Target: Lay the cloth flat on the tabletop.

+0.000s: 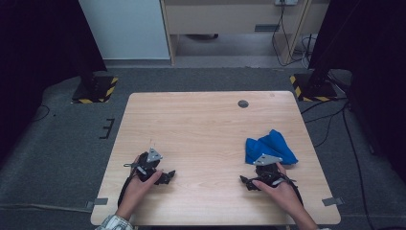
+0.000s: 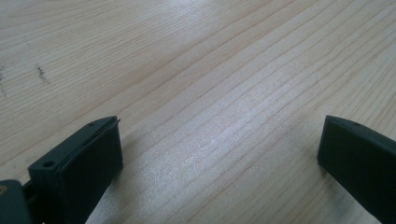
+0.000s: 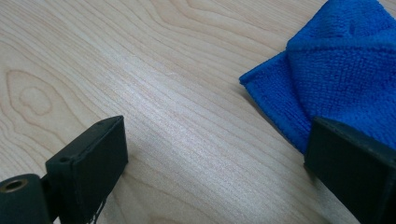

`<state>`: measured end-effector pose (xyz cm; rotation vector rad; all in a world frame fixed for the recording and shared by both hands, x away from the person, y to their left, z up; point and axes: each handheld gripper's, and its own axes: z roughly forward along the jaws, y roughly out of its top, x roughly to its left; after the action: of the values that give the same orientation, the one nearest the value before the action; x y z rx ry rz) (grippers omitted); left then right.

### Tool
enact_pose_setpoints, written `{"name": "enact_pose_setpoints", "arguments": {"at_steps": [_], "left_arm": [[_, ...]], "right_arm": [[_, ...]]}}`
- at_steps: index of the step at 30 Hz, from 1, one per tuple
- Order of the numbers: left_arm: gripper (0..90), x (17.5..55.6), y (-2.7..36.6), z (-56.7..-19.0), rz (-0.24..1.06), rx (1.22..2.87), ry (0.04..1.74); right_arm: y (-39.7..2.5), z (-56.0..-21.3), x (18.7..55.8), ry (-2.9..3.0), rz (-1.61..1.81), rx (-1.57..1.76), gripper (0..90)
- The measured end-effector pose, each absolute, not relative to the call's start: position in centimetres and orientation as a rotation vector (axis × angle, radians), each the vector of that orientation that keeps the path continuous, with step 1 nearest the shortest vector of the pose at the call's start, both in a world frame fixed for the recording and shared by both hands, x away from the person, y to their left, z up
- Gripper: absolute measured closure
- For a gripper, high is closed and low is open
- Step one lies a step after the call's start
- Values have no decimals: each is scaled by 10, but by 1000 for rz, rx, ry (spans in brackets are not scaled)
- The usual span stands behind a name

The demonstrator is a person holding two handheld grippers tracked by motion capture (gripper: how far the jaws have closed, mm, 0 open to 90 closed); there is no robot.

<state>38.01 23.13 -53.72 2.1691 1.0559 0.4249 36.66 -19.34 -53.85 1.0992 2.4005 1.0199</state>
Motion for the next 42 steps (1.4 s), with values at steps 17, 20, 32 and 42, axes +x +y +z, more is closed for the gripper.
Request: {"name": "enact_pose_setpoints", "arguments": {"at_steps": [17, 20, 32, 42], "left_arm": [[0, 380, 231, -537, 425, 2169, 1057], [0, 380, 231, -537, 425, 2169, 1057], [0, 380, 231, -537, 425, 2169, 1057], [0, 380, 231, -537, 426, 2169, 1057]], "right_arm": [[-207, -507, 364, 2285, 1176, 1089, 157], [-217, -496, 366, 2205, 1165, 1082, 170], [-272, -488, 408, 1979, 1068, 1250, 199], [-285, -513, 419, 2062, 1034, 1346, 182]]}}
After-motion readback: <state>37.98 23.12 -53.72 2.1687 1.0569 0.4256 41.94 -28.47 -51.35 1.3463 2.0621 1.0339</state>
